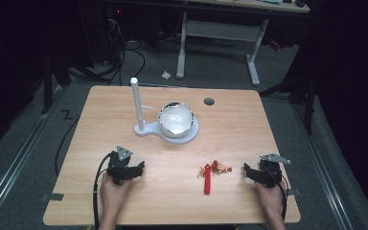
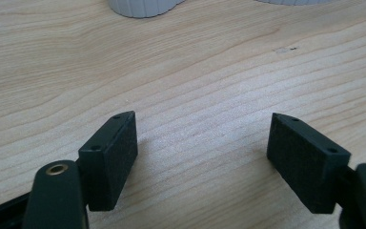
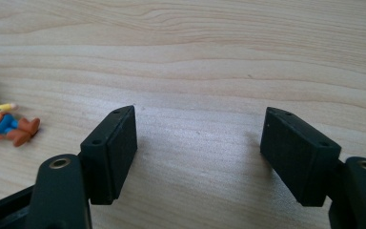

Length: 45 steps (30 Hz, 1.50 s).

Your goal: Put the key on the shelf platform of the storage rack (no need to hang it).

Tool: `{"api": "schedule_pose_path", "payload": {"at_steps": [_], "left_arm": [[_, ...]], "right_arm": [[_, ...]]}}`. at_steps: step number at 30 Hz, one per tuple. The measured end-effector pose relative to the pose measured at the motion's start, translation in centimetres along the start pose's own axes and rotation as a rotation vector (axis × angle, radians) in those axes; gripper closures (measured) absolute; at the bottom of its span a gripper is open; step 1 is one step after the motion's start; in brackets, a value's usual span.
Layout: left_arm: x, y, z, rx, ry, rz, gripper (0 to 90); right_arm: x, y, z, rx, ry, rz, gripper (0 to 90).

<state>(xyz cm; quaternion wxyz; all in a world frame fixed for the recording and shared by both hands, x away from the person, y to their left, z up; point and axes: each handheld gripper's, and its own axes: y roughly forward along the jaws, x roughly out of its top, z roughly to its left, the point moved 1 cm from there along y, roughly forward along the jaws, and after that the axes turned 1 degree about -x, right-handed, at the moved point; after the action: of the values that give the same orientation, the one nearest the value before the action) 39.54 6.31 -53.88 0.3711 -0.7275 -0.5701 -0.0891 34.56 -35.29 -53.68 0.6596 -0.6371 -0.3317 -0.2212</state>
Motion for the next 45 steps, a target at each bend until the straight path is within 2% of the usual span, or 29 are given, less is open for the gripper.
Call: {"api": "schedule_pose_path", "payload": {"at_steps": [4,9,10,14,17,22,24,26,34,40,44,45], "left_arm": [[0.1,0.3,0.0,-0.003,0.022,-0.009,25.7],[0.1,0.4,0.0,-0.001,0.014,-0.007,26.0],[0.1,0.4,-0.1,-0.001,0.013,-0.008,26.1],[0.2,0.5,-0.1,-0.001,0.012,-0.008,26.2],[0.2,0.6,-0.1,0.001,0.005,-0.007,26.3],[0.2,0.5,-0.1,0.002,0.006,-0.008,25.7],[0.2,0.5,-0.1,0.001,0.009,-0.006,25.5],[0.1,0.5,-0.2,0.003,0.004,-0.004,25.4],[0.1,0.5,-0.1,0.003,0.002,-0.003,25.4],[0.2,0.5,-0.2,0.005,0.0,-0.004,25.4],[0.2,0.5,-0.1,-0.004,0.007,-0.001,25.4],[0.2,0.4,-0.1,0.001,-0.003,0.001,25.4]], "right_arm": [[-0.1,-0.1,-0.1,0.006,-0.004,0.001,29.4],[-0.1,-0.2,-0.1,0.01,-0.008,-0.003,32.9],[-0.1,-0.4,0.1,0.01,-0.017,0.004,35.3],[0.1,-1.1,0.4,0.012,-0.048,0.017,35.6],[0.8,-2.7,0.9,0.045,-0.093,-0.025,36.4],[0.8,-3.5,2.2,0.112,-0.122,-0.065,36.3],[0.7,-3.5,2.5,0.127,-0.132,-0.068,36.4],[0.6,-3.4,3.5,0.162,-0.179,-0.073,36.3],[0.8,-3.6,5.8,0.246,-0.237,-0.083,35.5],[1.3,-3.2,7.0,0.31,-0.236,-0.091,33.2],[1.7,-2.5,7.9,0.328,-0.257,-0.083,32.3],[1.8,-2.3,8.1,0.329,-0.266,-0.083,32.1]]}}
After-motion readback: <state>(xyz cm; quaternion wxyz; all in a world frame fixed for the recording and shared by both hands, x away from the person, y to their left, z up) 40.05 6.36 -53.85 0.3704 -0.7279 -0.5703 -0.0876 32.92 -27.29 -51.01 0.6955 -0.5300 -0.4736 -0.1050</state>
